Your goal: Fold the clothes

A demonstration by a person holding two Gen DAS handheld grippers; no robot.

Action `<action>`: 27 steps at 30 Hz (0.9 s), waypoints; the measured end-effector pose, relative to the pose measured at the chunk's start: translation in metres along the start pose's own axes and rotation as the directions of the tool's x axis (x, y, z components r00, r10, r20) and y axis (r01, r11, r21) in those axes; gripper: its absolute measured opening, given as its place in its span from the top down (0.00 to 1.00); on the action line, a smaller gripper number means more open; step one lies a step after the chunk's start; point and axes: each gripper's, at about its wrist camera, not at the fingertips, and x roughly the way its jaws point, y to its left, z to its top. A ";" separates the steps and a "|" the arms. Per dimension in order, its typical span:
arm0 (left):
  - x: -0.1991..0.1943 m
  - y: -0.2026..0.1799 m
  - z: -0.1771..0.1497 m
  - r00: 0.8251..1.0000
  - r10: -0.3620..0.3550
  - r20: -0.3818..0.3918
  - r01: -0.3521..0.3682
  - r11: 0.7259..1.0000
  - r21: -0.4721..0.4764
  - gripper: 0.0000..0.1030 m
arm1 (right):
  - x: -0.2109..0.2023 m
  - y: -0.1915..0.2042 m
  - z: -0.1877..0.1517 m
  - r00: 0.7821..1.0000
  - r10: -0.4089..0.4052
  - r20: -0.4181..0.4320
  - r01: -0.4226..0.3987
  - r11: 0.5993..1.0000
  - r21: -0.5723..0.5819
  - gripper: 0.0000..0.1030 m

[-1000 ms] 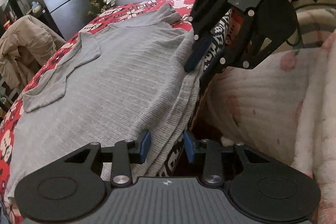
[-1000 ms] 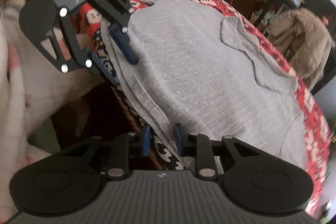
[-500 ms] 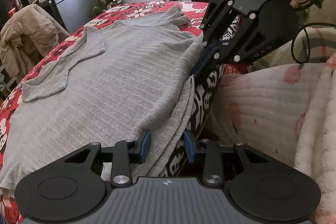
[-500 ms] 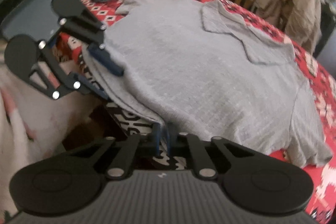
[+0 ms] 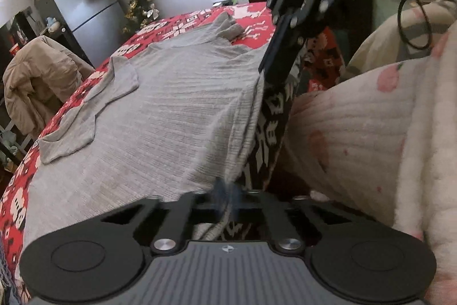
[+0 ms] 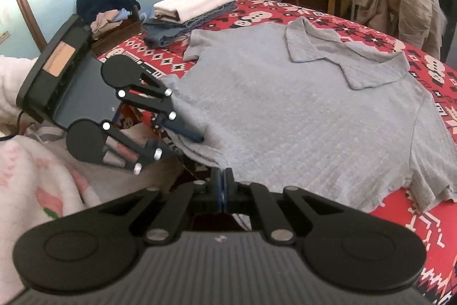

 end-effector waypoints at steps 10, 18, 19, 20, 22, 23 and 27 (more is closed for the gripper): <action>-0.015 -0.006 -0.013 0.997 -0.027 -0.076 0.024 0.999 -0.044 0.78 | 0.027 0.013 -0.013 0.994 0.013 -0.109 -0.019 0.998 -0.053 0.95; -0.060 0.023 -0.038 0.995 0.092 -0.038 -0.099 0.942 -0.322 0.71 | -0.007 -0.001 -0.024 0.999 -0.036 0.001 0.036 0.995 0.089 0.85; -0.065 0.030 -0.043 0.992 0.118 -0.037 -0.123 0.925 -0.360 0.68 | -0.014 -0.005 -0.027 0.998 -0.058 0.021 0.055 0.991 0.122 0.83; -0.068 0.037 -0.048 0.989 0.142 -0.040 -0.146 0.905 -0.399 0.66 | -0.020 -0.010 -0.030 0.996 -0.082 0.038 0.075 0.984 0.160 0.81; -0.071 0.054 -0.058 0.983 0.177 -0.048 -0.178 0.860 -0.479 0.66 | -0.030 -0.019 -0.037 0.988 -0.136 0.066 0.118 0.966 0.228 0.80; -0.071 0.064 -0.064 0.982 0.183 -0.050 -0.182 0.833 -0.522 0.66 | -0.035 -0.023 -0.041 0.984 -0.163 0.076 0.138 0.957 0.257 0.80; -0.061 0.082 -0.070 0.985 0.158 -0.064 -0.166 0.796 -0.582 0.66 | -0.050 -0.040 -0.056 0.964 -0.261 0.059 0.226 0.912 0.343 0.77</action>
